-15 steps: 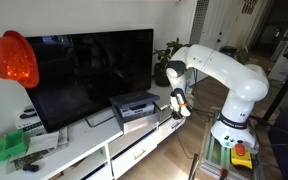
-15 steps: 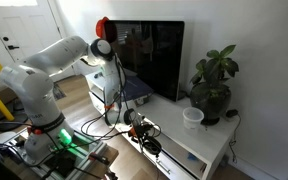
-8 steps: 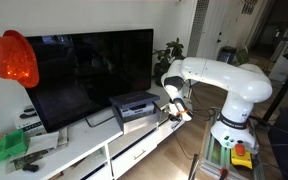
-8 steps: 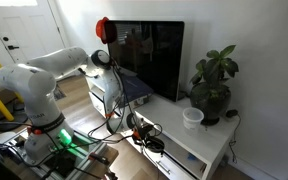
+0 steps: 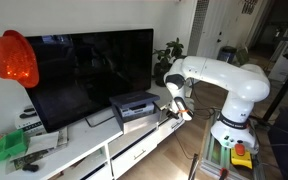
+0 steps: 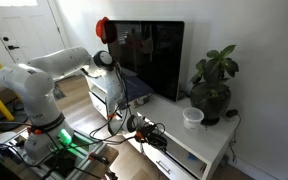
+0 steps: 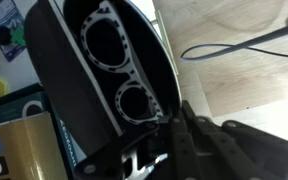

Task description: Pick up the glasses pouch and put it in the far right shelf of the television stand

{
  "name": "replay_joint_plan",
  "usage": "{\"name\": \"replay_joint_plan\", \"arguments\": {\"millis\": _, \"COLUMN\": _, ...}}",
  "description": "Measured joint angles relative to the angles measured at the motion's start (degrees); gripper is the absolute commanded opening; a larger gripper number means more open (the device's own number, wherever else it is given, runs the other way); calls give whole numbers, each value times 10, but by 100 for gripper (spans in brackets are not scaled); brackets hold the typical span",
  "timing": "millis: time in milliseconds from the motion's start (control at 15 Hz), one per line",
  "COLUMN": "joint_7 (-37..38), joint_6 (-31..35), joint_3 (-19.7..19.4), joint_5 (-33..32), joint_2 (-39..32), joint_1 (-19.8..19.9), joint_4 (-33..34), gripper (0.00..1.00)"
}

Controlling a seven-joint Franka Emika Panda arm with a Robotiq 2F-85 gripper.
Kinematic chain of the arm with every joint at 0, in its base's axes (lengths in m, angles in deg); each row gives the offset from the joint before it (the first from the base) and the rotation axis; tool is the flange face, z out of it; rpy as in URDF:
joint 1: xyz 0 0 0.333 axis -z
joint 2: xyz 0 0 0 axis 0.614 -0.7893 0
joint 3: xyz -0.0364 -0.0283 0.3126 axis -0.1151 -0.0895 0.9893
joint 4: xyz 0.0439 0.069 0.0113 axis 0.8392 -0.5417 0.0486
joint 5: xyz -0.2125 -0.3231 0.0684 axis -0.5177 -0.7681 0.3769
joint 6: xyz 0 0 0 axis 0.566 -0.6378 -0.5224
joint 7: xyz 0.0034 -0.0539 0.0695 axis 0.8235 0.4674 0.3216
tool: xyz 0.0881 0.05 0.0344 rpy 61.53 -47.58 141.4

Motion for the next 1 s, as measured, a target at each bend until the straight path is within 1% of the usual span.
{"name": "replay_joint_plan", "arguments": {"millis": 333, "joint_7": -18, "joint_6": 18, "joint_3": 39, "joint_5": -3, "joint_2": 0, "joint_1": 69, "joint_4": 39, "gripper": 1}}
{"name": "replay_joint_plan", "arguments": {"millis": 667, "joint_7": -39, "joint_6": 22, "joint_3": 65, "joint_5": -8, "joint_2": 0, "joint_1": 112, "joint_4": 73, "gripper": 1}}
{"name": "replay_joint_plan", "arguments": {"millis": 1000, "joint_7": -41, "joint_6": 31, "joint_3": 101, "joint_5": -63, "joint_2": 0, "joint_1": 168, "joint_4": 107, "gripper": 1}}
